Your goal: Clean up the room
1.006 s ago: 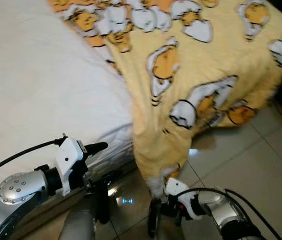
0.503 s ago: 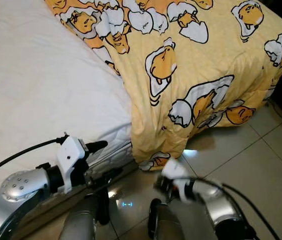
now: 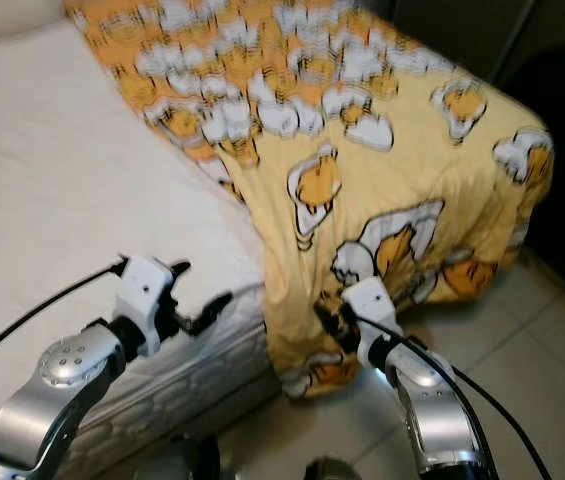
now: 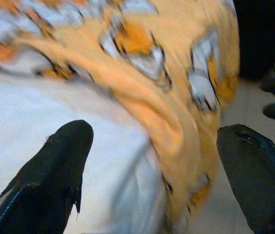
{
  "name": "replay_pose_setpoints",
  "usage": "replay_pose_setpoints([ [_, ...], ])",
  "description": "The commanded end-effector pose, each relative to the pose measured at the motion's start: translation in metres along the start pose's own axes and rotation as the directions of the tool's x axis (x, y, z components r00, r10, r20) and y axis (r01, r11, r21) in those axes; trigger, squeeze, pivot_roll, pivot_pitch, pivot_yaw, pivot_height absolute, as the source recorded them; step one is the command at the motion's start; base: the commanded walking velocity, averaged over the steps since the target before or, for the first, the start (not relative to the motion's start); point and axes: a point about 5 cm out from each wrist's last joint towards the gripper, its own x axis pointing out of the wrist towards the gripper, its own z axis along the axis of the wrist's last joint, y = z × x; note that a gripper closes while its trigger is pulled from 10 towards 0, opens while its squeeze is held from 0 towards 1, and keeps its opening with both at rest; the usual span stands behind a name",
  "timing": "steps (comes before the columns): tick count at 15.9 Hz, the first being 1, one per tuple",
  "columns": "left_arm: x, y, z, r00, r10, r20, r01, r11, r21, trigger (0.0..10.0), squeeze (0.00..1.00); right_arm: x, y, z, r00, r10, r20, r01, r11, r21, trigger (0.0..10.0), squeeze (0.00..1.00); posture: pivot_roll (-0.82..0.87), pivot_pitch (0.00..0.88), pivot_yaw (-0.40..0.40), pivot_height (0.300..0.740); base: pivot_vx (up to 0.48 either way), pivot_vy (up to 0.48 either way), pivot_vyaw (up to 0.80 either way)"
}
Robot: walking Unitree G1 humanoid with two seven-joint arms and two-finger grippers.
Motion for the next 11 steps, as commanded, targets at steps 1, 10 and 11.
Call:
replay_pose_setpoints([
  [1,-0.001,0.006,0.0,0.998,0.054,0.02,-0.054,0.998,-0.012,10.0,0.0,-0.003,-0.004,0.006,0.995,-0.096,0.023,0.096,0.995,0.014,10.0,1.0,-0.01,0.0,0.02,0.74,0.0,0.0,0.0],
  [10,-0.01,0.019,0.001,0.946,0.316,0.07,-0.309,0.946,-0.098,10.0,0.0,-0.011,0.019,0.029,0.963,-0.259,0.073,0.252,0.963,0.094,10.0,0.0,-0.04,0.0,0.025,0.74,0.0,-0.255,0.36],
  [11,-0.009,0.021,0.001,0.943,0.324,0.072,-0.318,0.944,-0.093,10.0,0.0,-0.011,0.016,0.03,0.963,-0.258,0.073,0.252,0.965,0.074,10.0,0.0,-0.04,0.0,0.02,0.74,0.0,-0.48,0.8],
])
